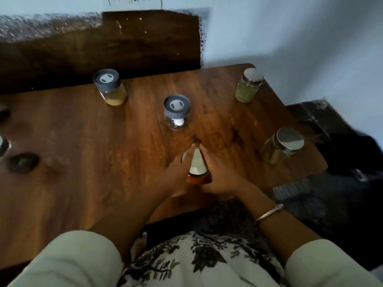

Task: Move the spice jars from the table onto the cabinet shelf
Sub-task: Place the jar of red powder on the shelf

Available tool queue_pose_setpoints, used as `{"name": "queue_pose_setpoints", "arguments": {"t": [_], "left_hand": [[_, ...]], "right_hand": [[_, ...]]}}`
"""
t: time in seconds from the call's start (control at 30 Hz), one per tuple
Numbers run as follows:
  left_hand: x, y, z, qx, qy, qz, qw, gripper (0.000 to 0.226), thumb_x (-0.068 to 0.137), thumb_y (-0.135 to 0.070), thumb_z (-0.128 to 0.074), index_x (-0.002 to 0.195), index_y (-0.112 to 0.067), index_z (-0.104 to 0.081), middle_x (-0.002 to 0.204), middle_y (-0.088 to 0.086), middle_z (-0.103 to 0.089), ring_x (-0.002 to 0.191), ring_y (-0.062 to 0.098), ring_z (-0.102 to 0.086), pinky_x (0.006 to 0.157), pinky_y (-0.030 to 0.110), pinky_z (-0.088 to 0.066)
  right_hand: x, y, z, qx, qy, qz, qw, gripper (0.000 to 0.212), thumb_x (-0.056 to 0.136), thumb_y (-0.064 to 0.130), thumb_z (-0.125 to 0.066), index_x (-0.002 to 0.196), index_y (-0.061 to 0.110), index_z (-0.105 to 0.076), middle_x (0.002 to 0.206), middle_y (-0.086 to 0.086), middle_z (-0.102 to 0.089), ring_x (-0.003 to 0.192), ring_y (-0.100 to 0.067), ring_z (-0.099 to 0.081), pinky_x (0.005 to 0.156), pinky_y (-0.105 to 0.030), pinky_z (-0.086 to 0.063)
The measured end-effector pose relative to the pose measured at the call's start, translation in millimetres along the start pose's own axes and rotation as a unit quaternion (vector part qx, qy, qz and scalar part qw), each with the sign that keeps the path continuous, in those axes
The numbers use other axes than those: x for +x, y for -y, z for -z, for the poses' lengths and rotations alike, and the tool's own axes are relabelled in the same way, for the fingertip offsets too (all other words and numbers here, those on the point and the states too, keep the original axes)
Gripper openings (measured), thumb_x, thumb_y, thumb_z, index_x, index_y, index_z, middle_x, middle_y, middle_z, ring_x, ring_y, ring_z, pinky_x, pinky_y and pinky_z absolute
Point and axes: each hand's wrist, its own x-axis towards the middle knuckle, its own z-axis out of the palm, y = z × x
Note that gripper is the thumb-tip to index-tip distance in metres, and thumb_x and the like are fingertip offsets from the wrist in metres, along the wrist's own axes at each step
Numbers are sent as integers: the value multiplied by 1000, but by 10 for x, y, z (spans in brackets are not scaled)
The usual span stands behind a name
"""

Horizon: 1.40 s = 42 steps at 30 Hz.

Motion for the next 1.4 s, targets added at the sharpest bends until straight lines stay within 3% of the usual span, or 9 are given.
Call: {"name": "queue_pose_setpoints", "arguments": {"t": [0.17, 0.3, 0.43, 0.57, 0.7, 0.8, 0.97, 1.13, 1.4], "left_hand": [[-125, -86, -151, -114, -93, 43, 988, 115, 76, -25, -75, 146, -20, 16, 153, 10, -20, 137, 23, -30, 102, 22, -25], [-233, -122, -54, -198, -122, 72, 970, 106, 80, -10, -70, 148, -20, 11, 154, 6, -23, 139, 20, -29, 102, 19, -27], [-368, -227, 155, -342, -158, 39, 925, 89, 84, 1, -59, 148, -26, -4, 139, -16, -35, 124, -1, -38, 96, 17, -43], [-469, -295, 450, -406, -187, -42, 894, 61, 85, 9, -51, 130, -31, -37, 120, -15, -45, 104, 3, -50, 79, 17, -51], [-608, -215, 836, -492, -180, -83, 848, 46, 80, -5, -50, 121, -27, -46, 110, -2, -54, 91, 12, -53, 70, 27, -49], [-663, -146, 1038, -528, -163, -103, 827, 46, 81, -13, -51, 126, -21, -43, 111, -1, -57, 92, 13, -59, 71, 33, -52], [-702, -151, 1224, -483, -224, -61, 844, 60, 88, -32, -49, 141, -28, -22, 130, 0, -47, 112, 25, -57, 73, 27, -57], [-773, -151, 1238, -481, -186, -28, 856, 111, 67, -37, -68, 145, -39, 11, 137, -7, -37, 112, 12, -53, 81, 30, -57], [-914, 50, 1492, -544, -189, -74, 814, 77, 72, -23, -63, 133, -34, -18, 125, -3, -47, 111, 21, -57, 78, 32, -57]], "right_hand": [[70, -180, -149, 62, -36, 13, 997, 102, 66, 52, -64, 143, 40, 2, 150, -2, -31, 132, -20, -37, 106, -36, -34], [135, -191, -107, 143, -38, 7, 989, 90, 58, 61, -69, 135, 37, -28, 138, 9, -45, 119, -9, -45, 103, -38, -42], [140, 31, 85, 289, -67, 44, 954, 64, 56, 52, -76, 111, 45, -45, 120, 14, -54, 109, -5, -55, 88, -24, -50], [167, 301, 334, 322, -42, 85, 942, 66, 73, 36, -72, 130, 29, -41, 134, -5, -46, 118, -19, -51, 96, -38, -48], [154, 538, 588, 353, 35, 126, 926, 79, 71, 28, -69, 137, 39, -27, 135, 9, -43, 117, -6, -51, 85, -17, -49], [168, 767, 615, 351, 72, 130, 924, 86, 69, 25, -69, 132, 51, -16, 131, 21, -35, 115, 2, -46, 82, -16, -48], [233, 1131, 495, 365, -47, 55, 928, 102, 68, 33, -77, 143, 44, -8, 148, 3, -27, 129, -20, -38, 100, -46, -43], [302, 1384, 422, 271, -119, 70, 953, 104, 64, 35, -80, 142, 42, -13, 149, 3, -26, 131, -19, -34, 99, -42, -42], [243, 1532, 487, 371, -10, 107, 922, 85, 72, 42, -69, 135, 49, -13, 136, 11, -31, 122, -14, -42, 86, -26, -48]]}}
